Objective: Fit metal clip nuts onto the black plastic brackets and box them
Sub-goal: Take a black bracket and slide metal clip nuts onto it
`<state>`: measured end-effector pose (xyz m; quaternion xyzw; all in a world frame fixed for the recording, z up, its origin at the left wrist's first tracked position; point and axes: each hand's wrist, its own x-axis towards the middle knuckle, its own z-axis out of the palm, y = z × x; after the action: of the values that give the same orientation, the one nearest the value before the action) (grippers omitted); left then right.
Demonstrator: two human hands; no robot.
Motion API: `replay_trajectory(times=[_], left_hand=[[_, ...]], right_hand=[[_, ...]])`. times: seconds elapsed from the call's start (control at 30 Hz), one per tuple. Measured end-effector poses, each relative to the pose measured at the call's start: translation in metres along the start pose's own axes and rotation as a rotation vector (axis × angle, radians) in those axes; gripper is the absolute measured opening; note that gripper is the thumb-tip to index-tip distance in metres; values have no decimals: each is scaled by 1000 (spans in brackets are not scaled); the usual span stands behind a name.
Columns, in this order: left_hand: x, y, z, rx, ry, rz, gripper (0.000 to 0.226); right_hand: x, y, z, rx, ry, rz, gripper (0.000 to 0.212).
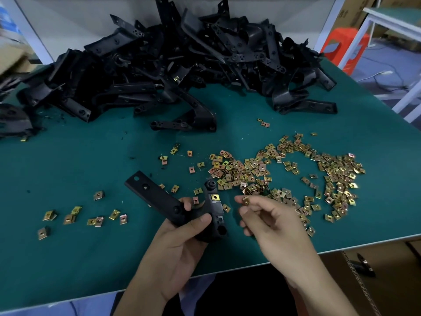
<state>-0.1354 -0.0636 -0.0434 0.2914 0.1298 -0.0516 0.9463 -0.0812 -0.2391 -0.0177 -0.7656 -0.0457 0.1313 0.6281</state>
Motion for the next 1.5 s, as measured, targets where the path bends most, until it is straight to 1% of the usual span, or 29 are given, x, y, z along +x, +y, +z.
replay_trajectory(times=[0.1,0.17,0.3,0.47,0.6,0.73,0.83,0.9,0.97,1.03,1.13,1.23,1.37,1.5], left_hand=[[1,-1,-2,12,-22,-2,33],[2,-1,-4,23,-26,-7,35],[2,-1,-5,22,-32,-10,39],[3,0,-5,21,-31,-9,39],[2,1,-4,11,-28,-5,37],[1,1,-2,11,-30,-3,29],[1,2,-1,4,-31,-6,30],[1,2,0,-3,-21,-3,31],[1,2,0,-7,-11,-3,30],[1,2,1,-13,-18,-5,30],[0,3,2,-17,-43,-5,28],[-1,4,2,-17,-78,-11,28],[-1,4,1,-4,-54,3,29],[-3,4,2,0,-58,-2,30]], right_hand=[[-3,1,5,-35,-24,14,33],[-4,0,11,3,-29,41,37],[-6,0,20,149,-67,128,33],[-8,-3,22,224,-128,152,29],[-8,-7,21,356,-109,250,28],[-8,-9,19,294,-69,219,26],[-10,-10,18,205,-54,155,34],[-11,-11,18,163,-34,120,32],[-11,-12,19,171,-9,103,31],[-11,-13,20,231,7,117,24],[-13,-12,20,354,-6,168,9],[-15,-12,21,471,-9,216,13],[-18,-17,22,607,-23,304,11],[-19,-22,22,598,-33,334,14]])
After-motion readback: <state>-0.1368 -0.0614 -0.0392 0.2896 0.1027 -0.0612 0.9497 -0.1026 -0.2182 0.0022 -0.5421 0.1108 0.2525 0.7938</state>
